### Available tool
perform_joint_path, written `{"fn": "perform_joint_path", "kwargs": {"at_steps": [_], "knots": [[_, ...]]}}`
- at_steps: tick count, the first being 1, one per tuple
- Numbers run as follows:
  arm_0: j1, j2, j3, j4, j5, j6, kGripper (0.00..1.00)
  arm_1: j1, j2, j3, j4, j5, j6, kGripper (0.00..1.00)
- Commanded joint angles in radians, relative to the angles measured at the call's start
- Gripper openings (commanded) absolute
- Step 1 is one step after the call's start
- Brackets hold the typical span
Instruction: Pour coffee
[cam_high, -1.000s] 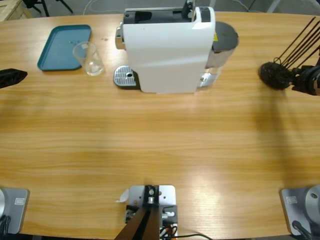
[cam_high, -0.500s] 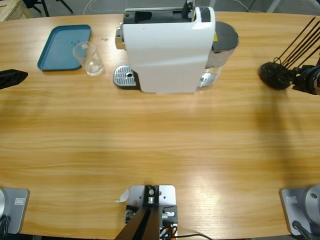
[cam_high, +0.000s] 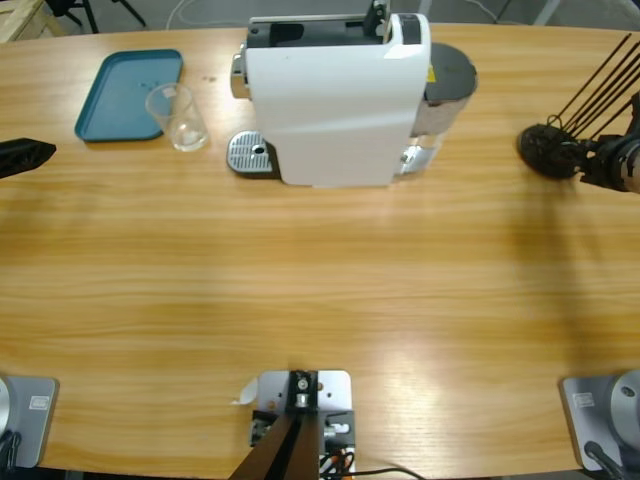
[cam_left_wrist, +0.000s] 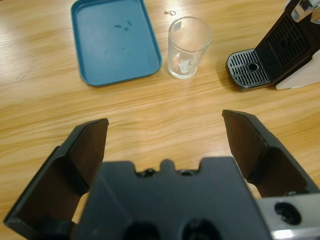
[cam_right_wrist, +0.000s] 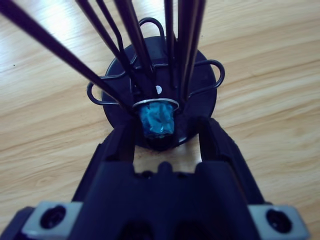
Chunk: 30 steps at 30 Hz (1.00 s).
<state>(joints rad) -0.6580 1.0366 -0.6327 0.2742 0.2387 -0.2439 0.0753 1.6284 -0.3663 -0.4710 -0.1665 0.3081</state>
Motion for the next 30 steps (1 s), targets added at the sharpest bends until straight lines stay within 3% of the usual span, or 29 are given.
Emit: {"fn": "perform_joint_path", "kwargs": {"at_steps": [1,18,26,30], "knots": [[0.009,-0.003,0.038,-0.012,0.013,0.012,1.0,-0.018,0.034,0.017,-0.023,0.005,-0.042,0.01],[0.008,0.008,0.039,-0.016,0.013,0.013,1.0,-0.018,0.036,0.026,-0.032,0.009,-0.067,0.0],[0.008,0.01,0.039,-0.016,0.011,0.012,1.0,-0.018,-0.065,0.029,-0.027,0.016,-0.09,0.0],[0.008,0.01,0.039,-0.018,0.011,0.013,1.0,-0.018,-0.156,0.001,0.05,0.015,-0.09,0.0]]}}
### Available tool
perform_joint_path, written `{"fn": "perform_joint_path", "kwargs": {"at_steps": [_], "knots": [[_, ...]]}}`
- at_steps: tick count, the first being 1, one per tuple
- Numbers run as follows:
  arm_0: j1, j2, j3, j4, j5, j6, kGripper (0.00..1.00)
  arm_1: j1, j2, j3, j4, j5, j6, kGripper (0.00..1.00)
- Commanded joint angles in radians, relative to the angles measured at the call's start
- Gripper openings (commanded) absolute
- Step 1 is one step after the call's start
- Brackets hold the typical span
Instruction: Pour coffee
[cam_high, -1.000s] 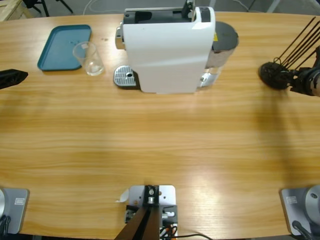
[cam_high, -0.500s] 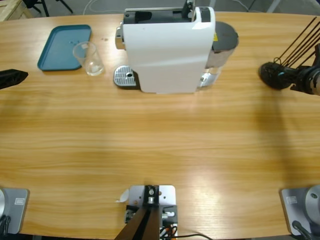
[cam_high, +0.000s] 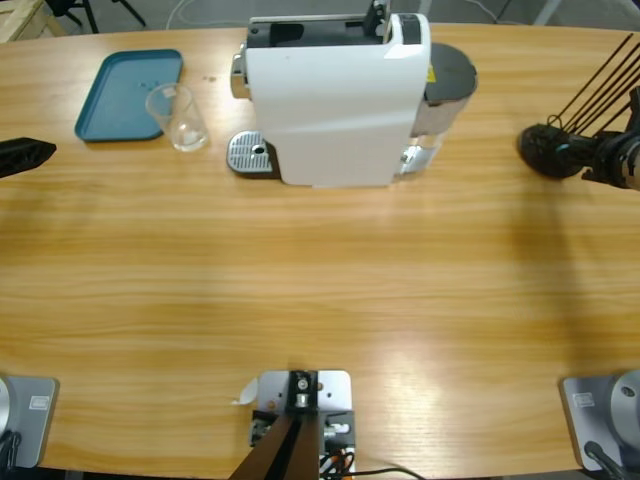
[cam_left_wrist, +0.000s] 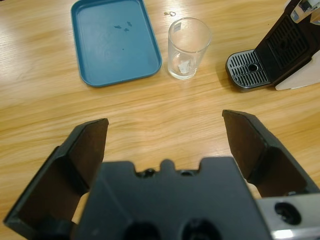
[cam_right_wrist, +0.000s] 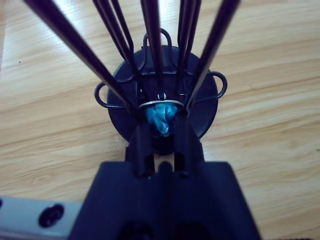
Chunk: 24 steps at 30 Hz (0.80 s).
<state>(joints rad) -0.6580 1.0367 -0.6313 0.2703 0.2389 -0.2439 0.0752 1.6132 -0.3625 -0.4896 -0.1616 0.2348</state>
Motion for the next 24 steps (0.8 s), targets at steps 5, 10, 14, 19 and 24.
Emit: {"fn": "perform_joint_path", "kwargs": {"at_steps": [5,10,14,19,24], "knots": [[0.008,0.009,0.038,-0.014,0.011,0.012,1.0,-0.015,-0.221,-0.07,0.172,0.006,-0.017,0.0],[0.008,0.009,0.038,-0.016,0.011,0.012,1.0,-0.015,-0.296,-0.138,0.284,0.0,-0.019,0.0],[0.008,0.009,0.038,-0.017,0.011,0.011,1.0,-0.008,-0.349,-0.203,0.376,-0.008,-0.02,0.0],[0.008,0.015,0.036,-0.022,0.011,0.009,1.0,-0.003,-0.403,-0.272,0.487,-0.021,-0.026,0.0],[0.008,0.015,0.038,-0.022,0.008,0.01,1.0,0.007,-0.456,-0.334,0.592,-0.044,-0.029,0.0]]}}
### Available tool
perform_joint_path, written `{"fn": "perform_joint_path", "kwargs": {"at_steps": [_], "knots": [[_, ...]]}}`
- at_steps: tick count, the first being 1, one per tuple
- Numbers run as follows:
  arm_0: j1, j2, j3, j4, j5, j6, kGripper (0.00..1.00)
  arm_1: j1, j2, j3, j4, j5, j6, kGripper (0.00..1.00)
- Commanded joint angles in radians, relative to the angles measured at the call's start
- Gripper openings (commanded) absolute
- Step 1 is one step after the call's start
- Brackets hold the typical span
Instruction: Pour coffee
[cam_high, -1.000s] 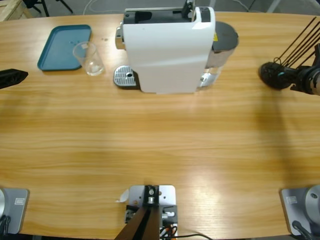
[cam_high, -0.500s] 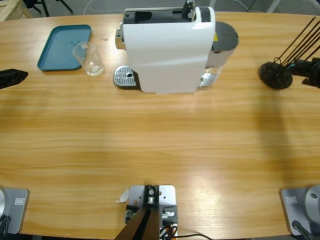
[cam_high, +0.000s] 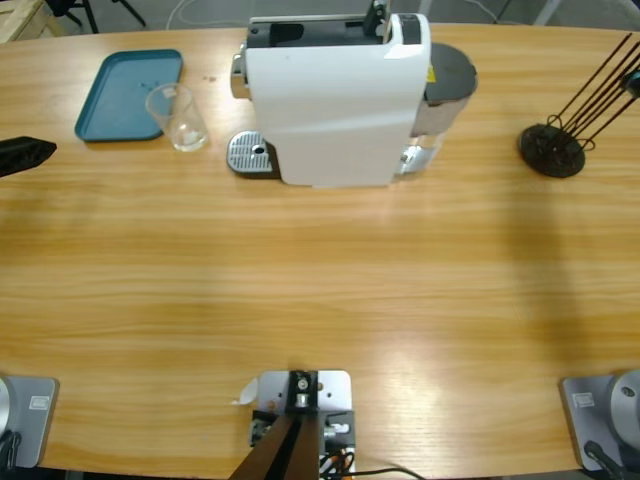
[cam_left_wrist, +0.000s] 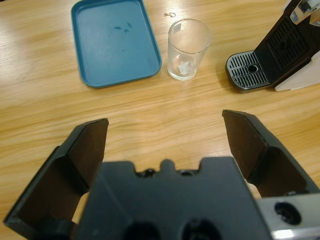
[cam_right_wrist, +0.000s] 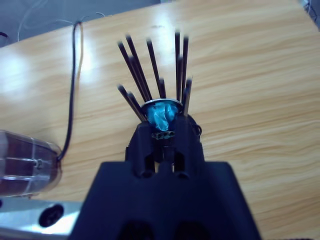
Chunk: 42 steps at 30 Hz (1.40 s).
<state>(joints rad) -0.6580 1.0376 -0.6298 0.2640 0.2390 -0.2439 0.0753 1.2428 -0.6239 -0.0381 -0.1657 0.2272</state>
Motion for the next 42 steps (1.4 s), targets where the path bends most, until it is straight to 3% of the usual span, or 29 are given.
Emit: {"fn": "perform_joint_path", "kwargs": {"at_steps": [1,9,17,22,26,30,42], "knots": [[0.008,0.015,0.036,-0.015,0.008,0.01,1.0,0.008,-0.095,-0.082,0.156,-0.042,-0.023,0.0],[0.008,0.025,0.035,-0.015,-0.007,0.009,1.0,0.079,-0.142,-0.201,0.296,-0.036,-0.104,0.0],[0.008,0.039,0.032,-0.015,-0.05,0.014,1.0,0.431,-0.108,-0.282,0.329,-0.034,-0.518,0.0],[0.008,0.043,0.033,-0.015,-0.053,0.015,1.0,0.572,-0.073,-0.346,0.39,0.136,-0.623,0.0],[0.008,0.045,0.033,-0.015,-0.058,0.015,1.0,0.621,0.002,-0.411,0.397,0.328,-0.678,0.0],[0.008,0.047,0.033,-0.015,-0.068,0.015,1.0,0.647,0.114,-0.512,0.414,0.452,-0.737,0.0],[0.008,0.044,0.035,-0.017,-0.079,0.023,1.0,0.684,0.433,-0.847,0.544,0.512,-0.887,0.0]]}}
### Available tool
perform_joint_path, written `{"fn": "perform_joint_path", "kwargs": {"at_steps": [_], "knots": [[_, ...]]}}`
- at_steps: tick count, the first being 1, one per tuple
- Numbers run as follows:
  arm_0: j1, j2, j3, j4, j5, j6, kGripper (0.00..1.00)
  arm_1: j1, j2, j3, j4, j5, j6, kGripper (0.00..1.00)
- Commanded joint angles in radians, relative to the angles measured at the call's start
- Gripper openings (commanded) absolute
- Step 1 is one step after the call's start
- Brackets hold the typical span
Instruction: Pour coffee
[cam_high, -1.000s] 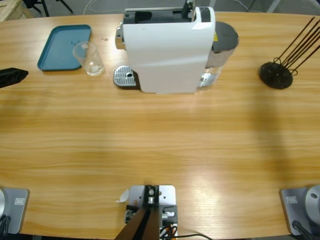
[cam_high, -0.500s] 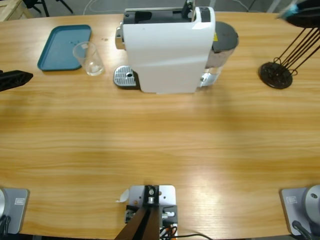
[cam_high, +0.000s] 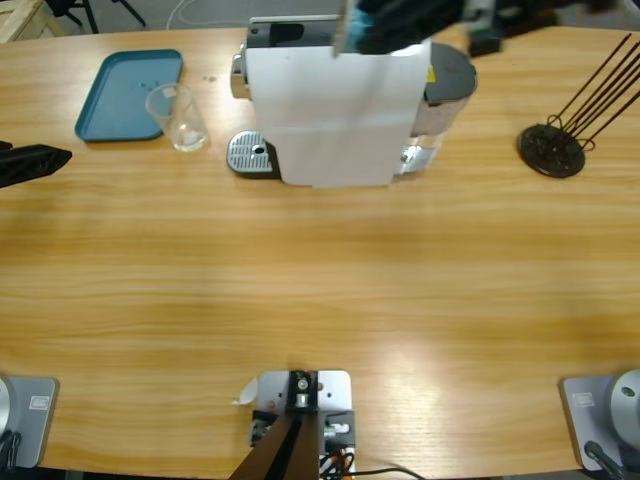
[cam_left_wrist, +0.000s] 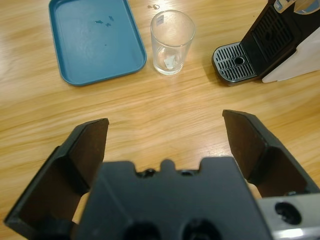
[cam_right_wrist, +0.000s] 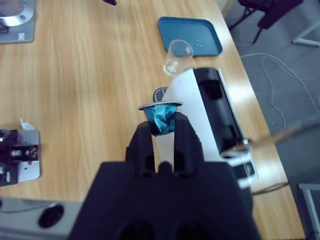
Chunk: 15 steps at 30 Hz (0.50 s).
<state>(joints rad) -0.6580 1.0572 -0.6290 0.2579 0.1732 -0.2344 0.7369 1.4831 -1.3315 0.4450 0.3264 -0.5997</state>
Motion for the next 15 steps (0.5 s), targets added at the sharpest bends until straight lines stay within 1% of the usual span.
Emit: {"fn": "perform_joint_path", "kwargs": {"at_steps": [1,9,15], "knots": [[0.008,0.024,0.034,-0.012,-0.014,0.014,1.0,0.022,0.212,-0.163,0.066,0.019,-0.066,0.0],[0.008,0.028,0.034,-0.017,-0.011,0.017,1.0,0.022,0.317,-0.304,0.148,-0.016,-0.142,0.0],[0.008,0.029,0.035,-0.017,-0.008,0.017,1.0,0.022,0.362,-0.34,0.158,-0.032,-0.17,0.0]]}}
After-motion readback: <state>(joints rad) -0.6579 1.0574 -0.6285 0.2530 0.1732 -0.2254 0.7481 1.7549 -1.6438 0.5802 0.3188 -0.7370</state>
